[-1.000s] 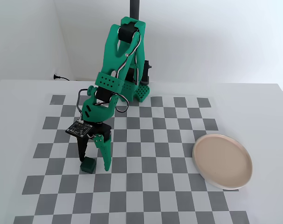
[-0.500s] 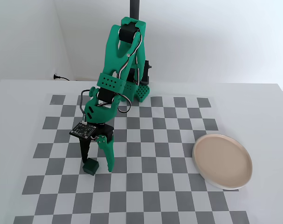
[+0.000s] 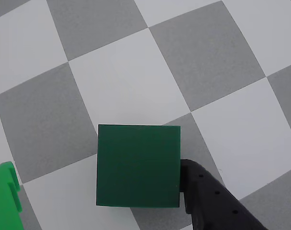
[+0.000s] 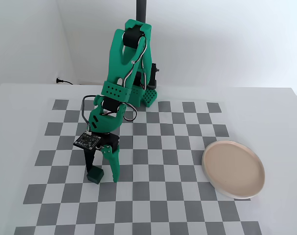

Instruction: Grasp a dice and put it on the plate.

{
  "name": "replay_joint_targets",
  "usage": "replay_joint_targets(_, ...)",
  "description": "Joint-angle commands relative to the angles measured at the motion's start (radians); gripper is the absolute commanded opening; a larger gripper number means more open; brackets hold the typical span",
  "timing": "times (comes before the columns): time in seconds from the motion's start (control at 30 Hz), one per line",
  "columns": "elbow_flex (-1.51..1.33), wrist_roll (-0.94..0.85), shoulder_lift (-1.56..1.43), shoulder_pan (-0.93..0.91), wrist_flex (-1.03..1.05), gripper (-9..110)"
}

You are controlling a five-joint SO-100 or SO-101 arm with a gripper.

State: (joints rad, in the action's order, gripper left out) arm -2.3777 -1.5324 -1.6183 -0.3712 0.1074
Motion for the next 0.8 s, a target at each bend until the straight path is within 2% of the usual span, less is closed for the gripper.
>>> replay_joint_targets(0.0, 0.037, 0.002, -0.009, -0.015, -0.023, 30)
replay_joint_targets(0.1, 0.037, 0.002, -0.008, -0.017, -0.026, 26)
replay_joint_targets(0.23, 0.037, 0.006, -0.017, -0.017, -0.025, 1)
replay_joint_targets(0.3, 0.037, 0.006, -0.021, -0.02, -0.021, -4)
replay_joint_targets(0.77, 0.037, 0.002, -0.095, 0.006, 0.015, -4)
